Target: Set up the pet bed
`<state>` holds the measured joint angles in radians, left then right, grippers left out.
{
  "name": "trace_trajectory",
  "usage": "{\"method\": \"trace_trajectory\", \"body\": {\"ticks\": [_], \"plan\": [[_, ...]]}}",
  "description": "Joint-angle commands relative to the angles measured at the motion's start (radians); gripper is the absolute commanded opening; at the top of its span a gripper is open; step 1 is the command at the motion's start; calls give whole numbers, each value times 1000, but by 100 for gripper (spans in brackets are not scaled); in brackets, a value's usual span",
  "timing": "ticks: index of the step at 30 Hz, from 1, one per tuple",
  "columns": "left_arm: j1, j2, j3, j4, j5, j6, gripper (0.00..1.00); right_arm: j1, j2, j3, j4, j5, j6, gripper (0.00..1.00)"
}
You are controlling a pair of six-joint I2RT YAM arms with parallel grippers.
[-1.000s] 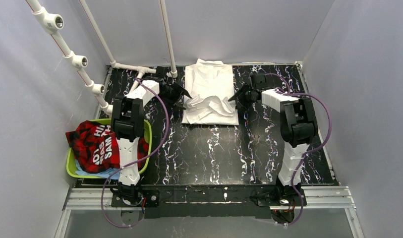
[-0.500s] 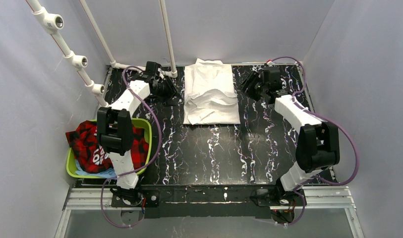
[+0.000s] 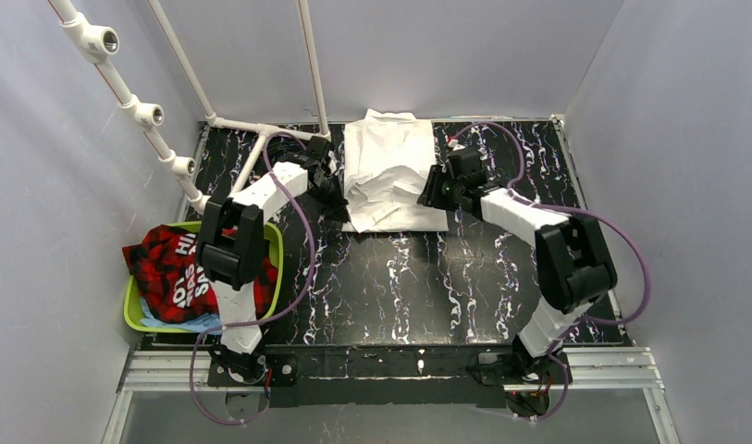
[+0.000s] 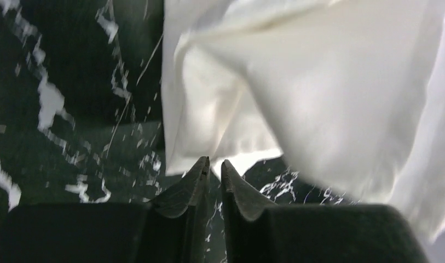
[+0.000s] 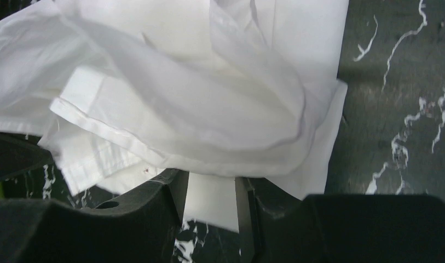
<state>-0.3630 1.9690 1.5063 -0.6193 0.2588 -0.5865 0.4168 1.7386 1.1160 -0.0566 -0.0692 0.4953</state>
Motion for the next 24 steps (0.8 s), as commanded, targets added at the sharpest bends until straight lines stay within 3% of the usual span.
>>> {"method": "trace_trajectory", "body": {"ticks": [1,4,7,12,15,19,22,24], "plan": [[6,91,133,11,92,12,16,-1,111,134,143,57,-55,45],[6,129,191,132,201,-61,19,-1,193,220,202,64,-67,44],[13,149,218,296,222,-169,24,-1,260,287,278,63,-65,44],[55,158,167,563,43,-378,32,-1,382,450,255,148,-49,47],[93,129,136,693,5,-503,37,-2,385,525,198,162,-45,51],[107,91,205,654,-26,-474,48,-9,339,556,146,44,-59,58],[117,75,244,547,-22,-425,49,13,297,515,100,-149,-101,63],[118,60,261,440,-50,-350,46,60,243,429,97,-187,-130,64]]}}
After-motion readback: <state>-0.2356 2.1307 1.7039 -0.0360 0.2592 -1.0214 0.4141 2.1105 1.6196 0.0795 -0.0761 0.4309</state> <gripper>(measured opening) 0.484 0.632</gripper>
